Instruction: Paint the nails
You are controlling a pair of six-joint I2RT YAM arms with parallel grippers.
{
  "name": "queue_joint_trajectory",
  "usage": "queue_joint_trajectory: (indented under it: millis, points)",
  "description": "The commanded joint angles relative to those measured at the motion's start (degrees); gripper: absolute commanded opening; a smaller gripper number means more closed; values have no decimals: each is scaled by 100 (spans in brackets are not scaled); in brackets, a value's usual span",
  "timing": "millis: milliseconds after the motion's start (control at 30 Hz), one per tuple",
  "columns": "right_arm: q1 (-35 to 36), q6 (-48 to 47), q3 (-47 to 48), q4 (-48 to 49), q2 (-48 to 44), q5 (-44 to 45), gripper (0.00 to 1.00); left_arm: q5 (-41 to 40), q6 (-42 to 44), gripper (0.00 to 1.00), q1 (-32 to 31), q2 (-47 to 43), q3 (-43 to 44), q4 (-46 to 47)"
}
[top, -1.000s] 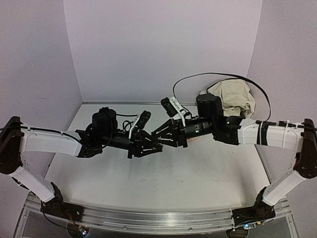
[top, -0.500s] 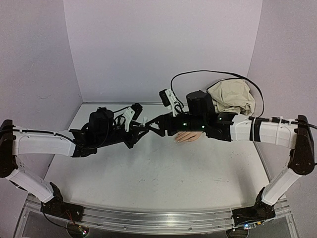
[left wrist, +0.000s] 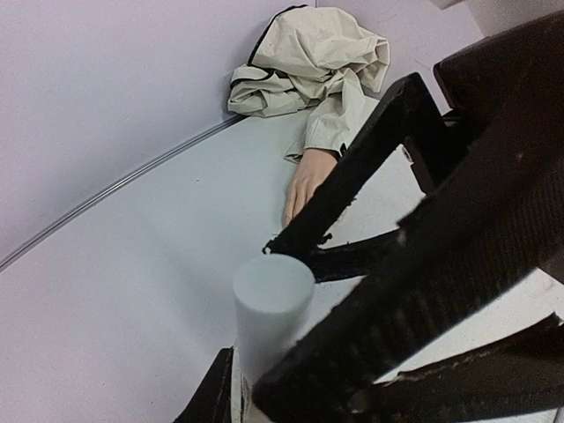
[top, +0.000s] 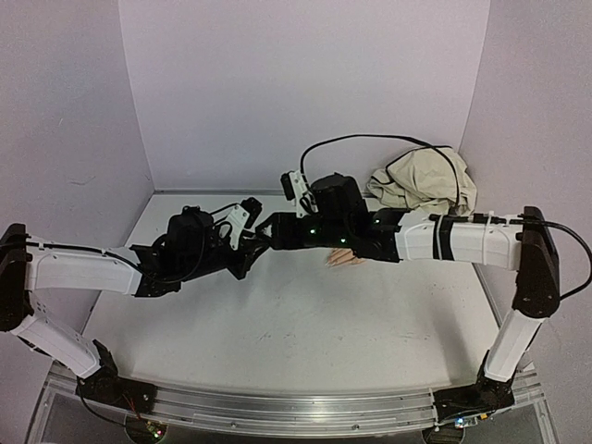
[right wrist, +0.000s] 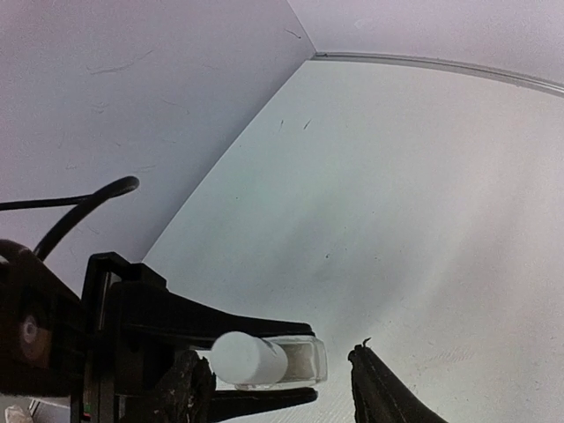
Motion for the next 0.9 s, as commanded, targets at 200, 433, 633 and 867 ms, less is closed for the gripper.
queue_joint_trajectory:
  millis: [200,433,633,867]
  points:
    - [284,82,707,-144,307,578,8,-56,-166,0,-9,-246,-22,-66]
    - [294,-243,306,60,-1,256,0,618,-463,0,-5,-419,2,-237]
    - [249,-2180,-375,682,-578,-2869,0,4564,394,0,0,-743,82,-217]
    - [164,-3033,-804,622,-684,-6374,0,7415,-85,0,18,-297,839,-226]
